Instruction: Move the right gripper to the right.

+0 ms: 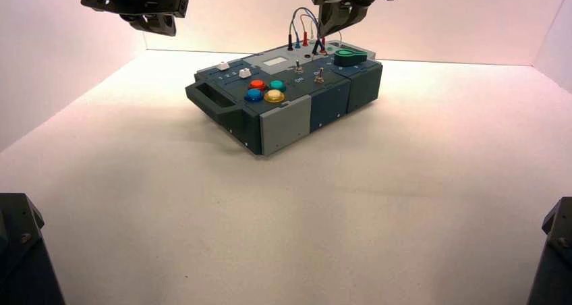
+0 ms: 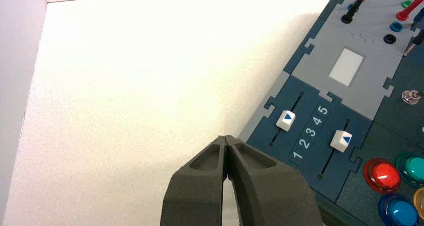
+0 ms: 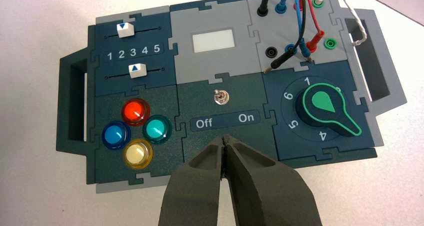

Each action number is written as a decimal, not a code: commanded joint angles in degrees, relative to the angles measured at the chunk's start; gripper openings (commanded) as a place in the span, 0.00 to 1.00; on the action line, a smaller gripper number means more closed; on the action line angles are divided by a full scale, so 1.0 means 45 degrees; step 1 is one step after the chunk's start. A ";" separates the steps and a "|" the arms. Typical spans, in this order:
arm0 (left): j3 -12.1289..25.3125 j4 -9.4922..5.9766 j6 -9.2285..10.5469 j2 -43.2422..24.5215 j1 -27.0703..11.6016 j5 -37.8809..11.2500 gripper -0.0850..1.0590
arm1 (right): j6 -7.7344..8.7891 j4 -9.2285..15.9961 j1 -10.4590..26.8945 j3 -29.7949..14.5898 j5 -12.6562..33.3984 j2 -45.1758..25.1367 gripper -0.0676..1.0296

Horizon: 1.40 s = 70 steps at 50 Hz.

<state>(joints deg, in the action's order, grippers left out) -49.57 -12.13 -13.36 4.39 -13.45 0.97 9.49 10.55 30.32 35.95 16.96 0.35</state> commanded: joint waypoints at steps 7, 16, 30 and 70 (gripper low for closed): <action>0.0215 -0.0020 0.0020 0.0313 0.0000 0.0078 0.05 | 0.0000 0.0020 0.0078 -0.0215 -0.0059 0.0137 0.04; 0.0215 -0.0020 0.0020 0.0313 0.0020 0.0078 0.05 | 0.0000 0.0020 0.0078 -0.0273 0.0059 0.0059 0.04; 0.0215 -0.0020 0.0020 0.0332 0.0000 0.0078 0.05 | 0.0000 0.0020 0.0078 -0.0293 0.0078 0.0059 0.04; 0.0156 -0.0020 0.0020 0.0547 0.0000 -0.0039 0.05 | 0.0000 -0.0215 -0.2383 0.0332 0.0078 0.0254 0.04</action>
<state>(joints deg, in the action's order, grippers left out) -49.57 -12.22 -13.36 5.36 -13.45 0.53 9.49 9.76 22.41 37.27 17.58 -0.88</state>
